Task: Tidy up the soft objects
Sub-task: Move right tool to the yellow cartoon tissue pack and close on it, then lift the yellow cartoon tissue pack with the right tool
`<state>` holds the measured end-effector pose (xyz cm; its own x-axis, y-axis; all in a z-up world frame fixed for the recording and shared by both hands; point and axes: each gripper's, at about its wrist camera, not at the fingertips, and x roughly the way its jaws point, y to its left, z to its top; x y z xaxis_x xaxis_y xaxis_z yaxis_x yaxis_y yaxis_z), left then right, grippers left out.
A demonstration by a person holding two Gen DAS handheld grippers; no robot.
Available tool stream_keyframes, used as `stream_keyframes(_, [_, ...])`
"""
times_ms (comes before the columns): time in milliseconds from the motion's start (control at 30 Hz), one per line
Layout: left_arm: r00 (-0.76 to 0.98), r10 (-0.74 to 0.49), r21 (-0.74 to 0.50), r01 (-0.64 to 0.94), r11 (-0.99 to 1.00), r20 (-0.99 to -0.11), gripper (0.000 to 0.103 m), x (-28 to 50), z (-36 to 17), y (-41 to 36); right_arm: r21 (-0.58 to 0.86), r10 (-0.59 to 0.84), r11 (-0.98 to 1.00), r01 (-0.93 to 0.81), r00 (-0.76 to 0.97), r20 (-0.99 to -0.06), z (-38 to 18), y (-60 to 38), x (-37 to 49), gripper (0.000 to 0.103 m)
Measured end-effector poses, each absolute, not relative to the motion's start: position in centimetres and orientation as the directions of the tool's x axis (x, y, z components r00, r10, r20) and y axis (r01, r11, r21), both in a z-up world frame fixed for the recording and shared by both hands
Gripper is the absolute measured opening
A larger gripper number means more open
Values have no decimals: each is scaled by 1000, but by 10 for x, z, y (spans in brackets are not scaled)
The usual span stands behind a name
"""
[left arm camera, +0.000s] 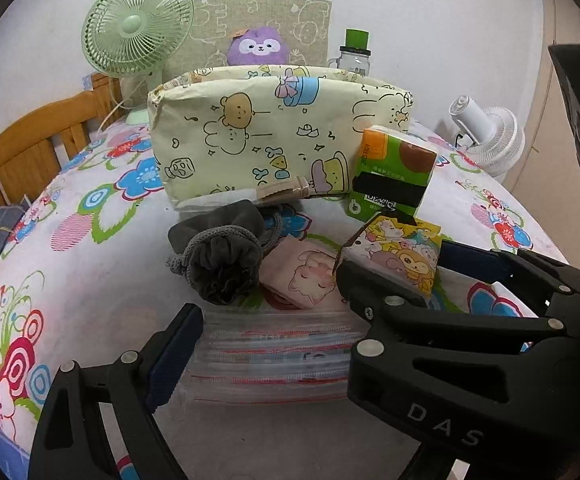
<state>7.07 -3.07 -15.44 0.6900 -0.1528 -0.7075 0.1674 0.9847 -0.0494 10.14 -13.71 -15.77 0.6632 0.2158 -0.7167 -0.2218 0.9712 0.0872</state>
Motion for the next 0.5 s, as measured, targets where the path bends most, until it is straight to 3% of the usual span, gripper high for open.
stream_keyframes(500, [715, -158, -58, 161, 985, -681, 93, 54, -141, -35, 53, 180, 979, -197, 710, -681, -137, -145, 78, 77])
